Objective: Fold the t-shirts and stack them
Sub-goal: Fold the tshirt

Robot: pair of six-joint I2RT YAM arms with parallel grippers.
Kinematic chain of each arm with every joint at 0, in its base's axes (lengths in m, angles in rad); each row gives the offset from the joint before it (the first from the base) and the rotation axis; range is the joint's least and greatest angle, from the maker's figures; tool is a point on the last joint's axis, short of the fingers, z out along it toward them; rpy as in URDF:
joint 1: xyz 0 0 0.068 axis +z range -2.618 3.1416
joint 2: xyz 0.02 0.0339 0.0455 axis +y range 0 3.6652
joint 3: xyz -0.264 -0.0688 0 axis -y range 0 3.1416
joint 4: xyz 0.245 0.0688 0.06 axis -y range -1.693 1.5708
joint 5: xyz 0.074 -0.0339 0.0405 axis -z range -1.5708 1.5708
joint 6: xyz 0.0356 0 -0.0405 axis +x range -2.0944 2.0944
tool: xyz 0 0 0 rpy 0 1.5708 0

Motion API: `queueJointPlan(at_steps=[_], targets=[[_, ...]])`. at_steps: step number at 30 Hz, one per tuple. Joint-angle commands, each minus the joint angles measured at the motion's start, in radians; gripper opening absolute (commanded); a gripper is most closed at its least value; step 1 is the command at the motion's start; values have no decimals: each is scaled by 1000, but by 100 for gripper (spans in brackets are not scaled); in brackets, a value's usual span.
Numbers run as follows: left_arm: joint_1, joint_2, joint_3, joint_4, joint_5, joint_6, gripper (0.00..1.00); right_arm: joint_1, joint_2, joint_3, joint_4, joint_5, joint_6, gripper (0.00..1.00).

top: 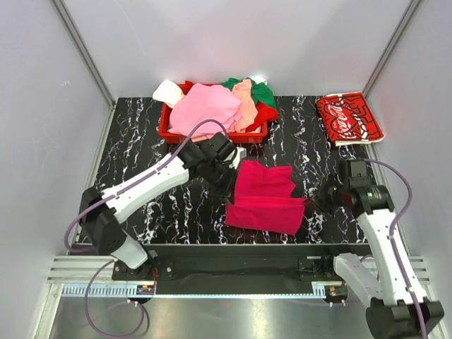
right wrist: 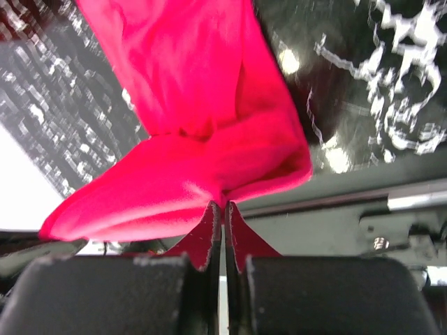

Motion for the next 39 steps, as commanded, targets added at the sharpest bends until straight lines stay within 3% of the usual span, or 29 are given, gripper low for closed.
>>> queueJointPlan(at_steps=[1,22,29,31,32,33,35,37,39], targets=[[49,51,99,-39,79,88,3,1,79,32,132,80,-50,0],[320,545,511,-137,205,228,4,1,649,285,394,111,-129,0],[385,737,680,-166,211,223,10,1,885,397,434,114,-160,0],[396,784,725,-160,208,211,20,1,947,473,422,113,-185,9],[402,797,740,-154,208,205,26,0,1008,502,413,116,-191,19],[411,809,761,-142,201,197,36,1,1034,563,407,122,-200,41],[425,843,833,-145,194,189,44,1,1094,624,396,119,-234,63],[425,837,879,-160,188,176,52,1,1105,691,383,136,-272,78],[419,788,848,-139,153,166,56,1,1053,690,382,153,-306,81]])
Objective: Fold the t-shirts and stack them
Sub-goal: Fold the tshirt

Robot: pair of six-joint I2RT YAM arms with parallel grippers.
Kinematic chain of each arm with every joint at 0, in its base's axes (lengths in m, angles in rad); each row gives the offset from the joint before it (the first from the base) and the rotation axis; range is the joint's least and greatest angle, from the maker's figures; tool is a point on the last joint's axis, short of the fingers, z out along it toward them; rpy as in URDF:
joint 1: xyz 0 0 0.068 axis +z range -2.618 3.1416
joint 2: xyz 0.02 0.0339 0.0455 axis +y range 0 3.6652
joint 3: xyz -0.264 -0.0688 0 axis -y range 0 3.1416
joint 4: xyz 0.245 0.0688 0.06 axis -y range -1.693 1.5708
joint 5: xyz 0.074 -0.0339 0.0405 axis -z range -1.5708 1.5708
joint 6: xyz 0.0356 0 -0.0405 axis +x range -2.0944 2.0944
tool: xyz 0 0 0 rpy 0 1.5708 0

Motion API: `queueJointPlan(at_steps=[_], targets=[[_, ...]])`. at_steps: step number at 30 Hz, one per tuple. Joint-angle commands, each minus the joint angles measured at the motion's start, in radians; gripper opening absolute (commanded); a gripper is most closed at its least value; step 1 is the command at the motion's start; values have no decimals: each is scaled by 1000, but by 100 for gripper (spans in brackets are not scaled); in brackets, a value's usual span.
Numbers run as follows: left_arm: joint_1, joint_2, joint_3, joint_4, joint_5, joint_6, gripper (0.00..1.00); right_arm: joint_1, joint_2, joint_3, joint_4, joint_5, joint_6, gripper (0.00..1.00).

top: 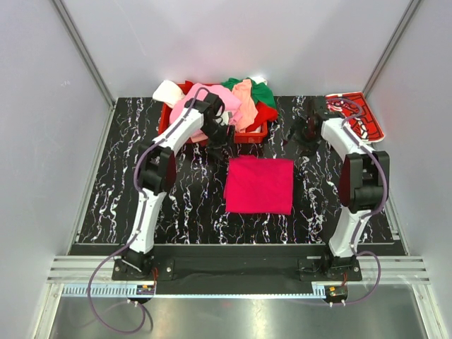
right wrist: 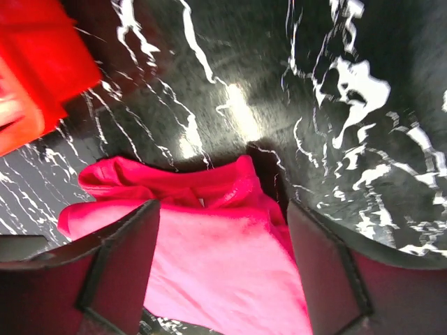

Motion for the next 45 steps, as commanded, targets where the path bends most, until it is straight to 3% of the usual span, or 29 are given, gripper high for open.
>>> queueJointPlan(at_steps=[1,5,6,9,10,11,12,17,22,27,28,31,32,33,37,39,42,45], targets=[[-5,-150,-20,29,-55,-20,61,-2,-100,45,-4,51,-85,82],[-31,-354,-243,152,-150,-40,66,0,-337,-168,78,17,-31,81],[-37,-383,-278,213,-154,-51,66,6,-440,-300,127,-57,-17,80],[-68,-442,-374,308,-161,-74,65,40,-531,-473,351,-196,47,67],[-81,-444,-389,325,-162,-80,64,49,-505,-490,380,-231,56,63],[-89,-441,-398,342,-164,-97,63,49,-481,-498,400,-288,63,44],[-95,-430,-414,377,-155,-101,61,48,-452,-489,414,-306,60,38],[-111,-369,-402,434,-151,-140,58,44,-206,-411,434,-376,41,20],[-111,-283,-371,444,-141,-148,56,23,48,-303,473,-414,20,13],[-111,-287,-405,439,-147,-131,54,20,139,-271,491,-523,20,9],[-111,-299,-417,439,-148,-129,54,20,136,-272,490,-535,14,10],[-118,-371,-475,439,-179,-132,54,20,49,-262,433,-546,-23,26],[-123,-396,-495,445,-205,-134,54,20,21,-251,411,-538,-34,47],[-129,-446,-542,447,-222,-137,54,20,-11,-243,360,-524,-58,57],[-201,-577,-708,511,-288,-175,56,18,-219,-242,243,-436,-95,88],[-233,-614,-754,569,-303,-196,57,15,-284,-278,172,-298,-91,99],[-293,-585,-777,588,-306,-212,58,11,-394,-399,154,-201,-56,100],[-331,-551,-779,591,-329,-217,57,15,-499,-600,268,-250,10,99]])
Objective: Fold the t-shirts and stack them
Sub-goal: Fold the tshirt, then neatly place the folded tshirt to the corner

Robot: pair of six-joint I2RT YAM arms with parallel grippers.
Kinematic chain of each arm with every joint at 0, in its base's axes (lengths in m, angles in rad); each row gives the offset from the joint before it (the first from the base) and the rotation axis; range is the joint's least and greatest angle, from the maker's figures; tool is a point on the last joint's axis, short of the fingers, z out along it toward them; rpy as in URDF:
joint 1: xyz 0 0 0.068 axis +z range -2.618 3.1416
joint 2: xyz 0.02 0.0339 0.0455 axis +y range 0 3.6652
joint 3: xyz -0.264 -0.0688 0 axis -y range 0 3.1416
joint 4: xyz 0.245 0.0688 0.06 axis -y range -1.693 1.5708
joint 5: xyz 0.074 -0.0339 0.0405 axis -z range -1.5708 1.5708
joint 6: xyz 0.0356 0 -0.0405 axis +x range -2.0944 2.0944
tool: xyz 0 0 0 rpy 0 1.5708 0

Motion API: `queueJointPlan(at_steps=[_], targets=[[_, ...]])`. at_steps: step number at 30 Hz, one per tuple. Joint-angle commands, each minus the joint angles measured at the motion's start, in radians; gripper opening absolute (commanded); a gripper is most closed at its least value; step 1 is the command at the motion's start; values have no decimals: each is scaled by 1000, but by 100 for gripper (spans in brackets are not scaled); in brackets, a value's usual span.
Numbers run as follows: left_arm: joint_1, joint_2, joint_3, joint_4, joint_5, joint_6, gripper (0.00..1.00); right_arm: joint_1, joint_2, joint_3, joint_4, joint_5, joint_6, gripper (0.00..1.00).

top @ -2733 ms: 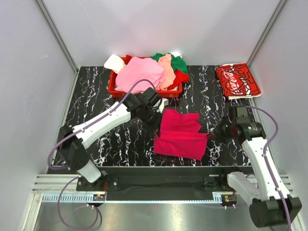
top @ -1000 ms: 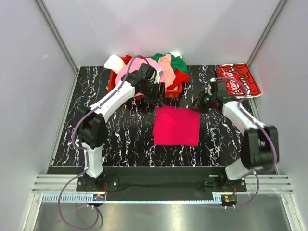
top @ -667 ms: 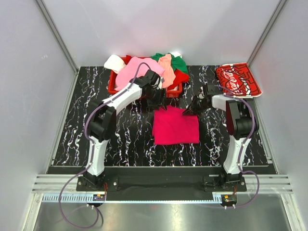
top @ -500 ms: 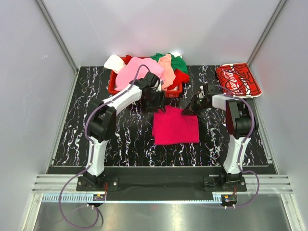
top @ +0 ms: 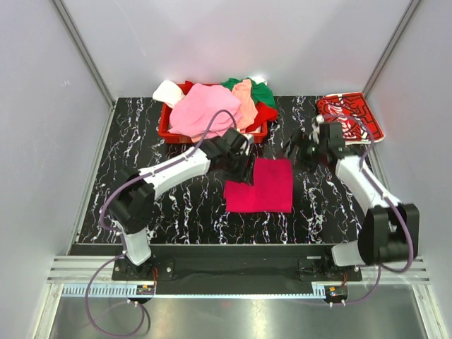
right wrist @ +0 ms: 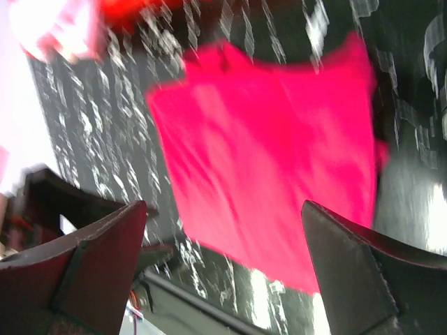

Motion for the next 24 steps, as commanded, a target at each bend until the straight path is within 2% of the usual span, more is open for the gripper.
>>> queueJointPlan(at_steps=[1,2,4,7,11,13,14,17,20,23,24], targets=[[-24,32,-36,75,-56,-23,57,5,-74,-212,23,9,63,96],[-26,37,-51,86,-54,-26,57,9,-88,-291,54,1,73,95],[-28,52,-78,109,-53,-26,56,40,-111,-344,108,-5,80,90],[-29,76,-130,129,-53,-20,56,92,-121,-386,79,66,91,87],[-34,102,-194,140,-76,-3,54,129,-144,-462,80,182,142,74],[-34,104,-222,149,-82,11,54,133,-127,-496,89,205,157,59],[-34,106,-233,151,-90,17,53,135,-115,-507,102,209,166,48],[-34,115,-271,143,-108,38,52,146,-67,-542,129,214,189,40],[-34,109,-311,122,-137,58,50,211,-78,-551,103,226,229,40],[-34,78,-346,82,-192,89,49,268,-171,-551,45,238,257,47],[-34,67,-351,65,-209,95,49,273,-203,-548,30,235,261,53]])
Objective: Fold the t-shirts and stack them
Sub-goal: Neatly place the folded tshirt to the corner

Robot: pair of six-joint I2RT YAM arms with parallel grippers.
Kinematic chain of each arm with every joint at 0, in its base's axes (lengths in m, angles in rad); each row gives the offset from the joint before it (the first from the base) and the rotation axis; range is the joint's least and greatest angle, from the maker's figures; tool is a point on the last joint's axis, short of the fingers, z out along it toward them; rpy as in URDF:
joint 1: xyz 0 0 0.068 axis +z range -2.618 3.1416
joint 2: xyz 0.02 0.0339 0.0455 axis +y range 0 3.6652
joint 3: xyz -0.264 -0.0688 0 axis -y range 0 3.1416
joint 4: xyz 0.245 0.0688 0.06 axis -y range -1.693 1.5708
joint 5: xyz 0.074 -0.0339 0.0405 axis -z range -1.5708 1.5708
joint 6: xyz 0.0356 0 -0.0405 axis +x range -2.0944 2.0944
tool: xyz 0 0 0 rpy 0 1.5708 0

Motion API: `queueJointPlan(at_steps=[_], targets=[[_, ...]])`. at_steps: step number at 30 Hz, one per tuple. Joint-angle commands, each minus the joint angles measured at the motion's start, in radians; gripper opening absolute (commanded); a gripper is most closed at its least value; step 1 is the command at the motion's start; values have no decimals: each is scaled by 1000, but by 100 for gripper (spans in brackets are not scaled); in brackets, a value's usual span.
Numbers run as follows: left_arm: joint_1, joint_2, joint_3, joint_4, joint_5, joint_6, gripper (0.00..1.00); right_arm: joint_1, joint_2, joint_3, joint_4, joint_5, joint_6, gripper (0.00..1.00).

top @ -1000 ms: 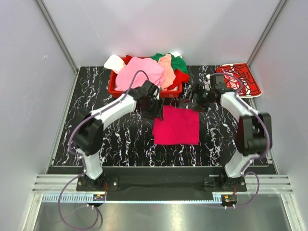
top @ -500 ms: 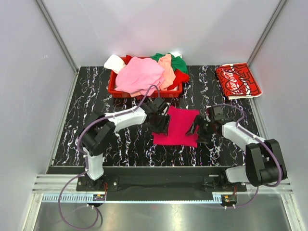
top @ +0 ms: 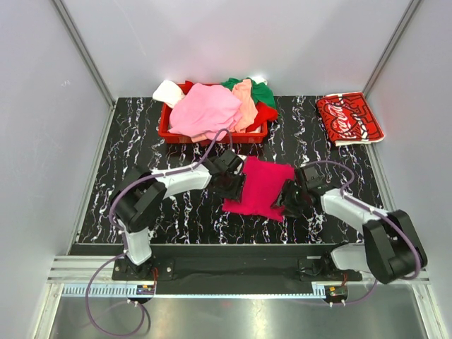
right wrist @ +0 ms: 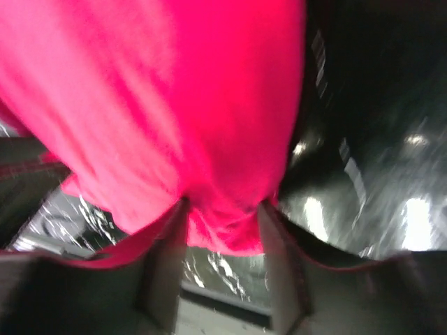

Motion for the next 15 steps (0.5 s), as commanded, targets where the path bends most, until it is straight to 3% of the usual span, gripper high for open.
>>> queueJointPlan(at_steps=[1,4,9,15], targets=[[1,15,-73,-164,-174,70,49,45,-135,-9,-107,36,36,68],[1,-2,-38,-230,-297,73,52,43,-241,78,-202,94,21,98],[1,21,137,-350,-402,84,60,2,-221,189,-273,177,-30,100],[13,18,285,-463,-451,117,65,-96,-69,118,-69,61,-18,100]])
